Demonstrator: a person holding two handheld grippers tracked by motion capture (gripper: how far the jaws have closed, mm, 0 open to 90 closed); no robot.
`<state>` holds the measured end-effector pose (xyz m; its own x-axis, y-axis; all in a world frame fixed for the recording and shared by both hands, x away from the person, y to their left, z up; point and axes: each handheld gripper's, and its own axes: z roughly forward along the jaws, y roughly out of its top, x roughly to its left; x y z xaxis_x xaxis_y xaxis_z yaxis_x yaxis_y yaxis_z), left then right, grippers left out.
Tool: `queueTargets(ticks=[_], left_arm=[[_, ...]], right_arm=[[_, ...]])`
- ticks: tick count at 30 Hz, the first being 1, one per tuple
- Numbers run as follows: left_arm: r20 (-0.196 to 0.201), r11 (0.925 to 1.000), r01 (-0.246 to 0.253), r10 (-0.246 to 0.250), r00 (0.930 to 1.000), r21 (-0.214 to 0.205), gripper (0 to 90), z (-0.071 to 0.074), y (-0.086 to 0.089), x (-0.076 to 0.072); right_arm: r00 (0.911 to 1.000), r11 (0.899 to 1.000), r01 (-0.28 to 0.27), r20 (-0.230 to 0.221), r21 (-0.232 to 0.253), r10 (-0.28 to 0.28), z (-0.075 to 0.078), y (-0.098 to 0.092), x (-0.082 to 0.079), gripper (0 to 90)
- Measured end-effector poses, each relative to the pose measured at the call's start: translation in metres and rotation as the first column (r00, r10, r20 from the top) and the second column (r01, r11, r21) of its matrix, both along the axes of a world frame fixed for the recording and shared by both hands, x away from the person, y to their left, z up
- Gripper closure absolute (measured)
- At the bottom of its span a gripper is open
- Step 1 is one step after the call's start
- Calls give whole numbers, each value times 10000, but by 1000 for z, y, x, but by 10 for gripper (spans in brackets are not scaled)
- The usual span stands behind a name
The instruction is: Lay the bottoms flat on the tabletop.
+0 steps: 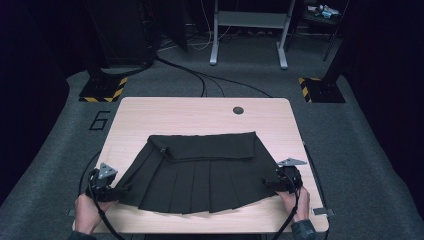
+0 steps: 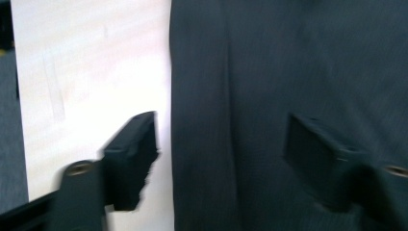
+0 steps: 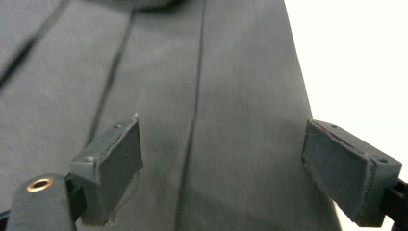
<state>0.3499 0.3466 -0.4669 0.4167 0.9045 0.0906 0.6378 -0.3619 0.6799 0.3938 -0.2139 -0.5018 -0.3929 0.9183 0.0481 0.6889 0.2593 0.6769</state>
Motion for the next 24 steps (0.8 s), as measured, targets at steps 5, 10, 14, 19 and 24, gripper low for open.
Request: queueTargets(ticks=[5,10,14,19,24], left_arm=[[-693,9982,415,-384,9969,439,127,1,-27,36],[-1418,9949,445,-314,9894,903,69,-13,-48,64],[-2112,9910,617,-354,9768,1192,77,-30,-52,71],[-1983,9972,307,-167,9800,675,78,-37,-45,65],[-1644,9998,175,-189,9862,-98,78,-44,-32,50]], right_arm=[[9998,9998,-176,101,34,176,8,12,25,116],[9981,9997,-97,-615,-209,84,-6,24,56,92],[9966,9983,-81,-819,-577,34,-11,29,60,70],[9975,9977,-255,-672,-630,213,-12,28,54,72],[9981,9978,-398,-498,-523,372,-14,30,41,105]])
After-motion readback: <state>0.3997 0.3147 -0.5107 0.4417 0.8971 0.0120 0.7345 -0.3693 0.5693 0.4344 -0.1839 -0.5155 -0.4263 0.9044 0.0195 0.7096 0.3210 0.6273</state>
